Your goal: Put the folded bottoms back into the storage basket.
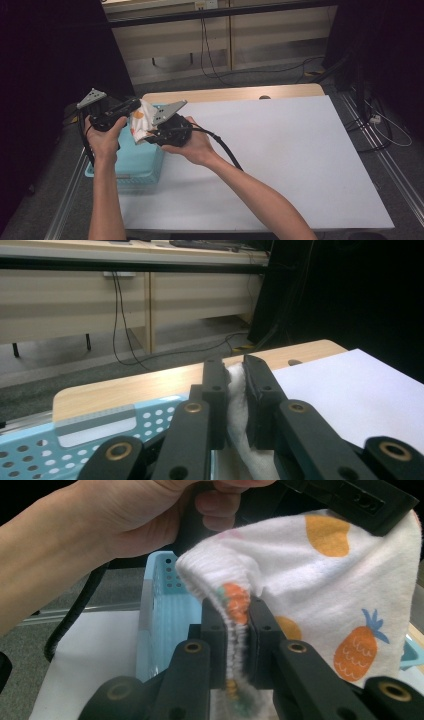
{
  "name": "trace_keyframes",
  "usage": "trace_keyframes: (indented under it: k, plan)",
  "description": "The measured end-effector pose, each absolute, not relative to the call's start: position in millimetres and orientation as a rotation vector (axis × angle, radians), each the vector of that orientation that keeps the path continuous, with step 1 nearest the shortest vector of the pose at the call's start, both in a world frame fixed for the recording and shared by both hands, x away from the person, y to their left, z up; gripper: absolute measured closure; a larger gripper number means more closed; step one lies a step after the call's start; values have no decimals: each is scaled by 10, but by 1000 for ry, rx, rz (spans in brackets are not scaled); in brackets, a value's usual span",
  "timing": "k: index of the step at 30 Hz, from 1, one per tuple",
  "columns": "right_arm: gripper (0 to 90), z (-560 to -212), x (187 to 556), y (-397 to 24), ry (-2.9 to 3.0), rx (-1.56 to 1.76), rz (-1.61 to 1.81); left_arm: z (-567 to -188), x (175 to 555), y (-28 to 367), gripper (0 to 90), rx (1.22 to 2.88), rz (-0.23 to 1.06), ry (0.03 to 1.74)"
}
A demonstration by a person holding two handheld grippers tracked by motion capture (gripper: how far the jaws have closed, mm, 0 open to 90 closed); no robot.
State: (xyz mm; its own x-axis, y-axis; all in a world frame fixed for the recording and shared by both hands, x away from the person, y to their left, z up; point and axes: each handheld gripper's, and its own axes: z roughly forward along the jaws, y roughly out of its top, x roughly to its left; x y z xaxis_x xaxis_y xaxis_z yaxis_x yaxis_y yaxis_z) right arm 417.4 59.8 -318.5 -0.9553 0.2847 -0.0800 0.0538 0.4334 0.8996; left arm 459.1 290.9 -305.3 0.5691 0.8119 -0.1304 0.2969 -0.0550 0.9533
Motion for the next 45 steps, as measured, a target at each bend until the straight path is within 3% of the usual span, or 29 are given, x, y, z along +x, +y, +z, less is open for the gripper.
trace_keyframes:
  k: [28,45]
  plan:
    - [811,-3152,4225,1126,2521,234,1516,-3144,4517,3421,813,1587,567,1043]
    - [811,-3394,4351,1322,2559,269,1524,-3344,4605,3545,813,1606,574,1102]
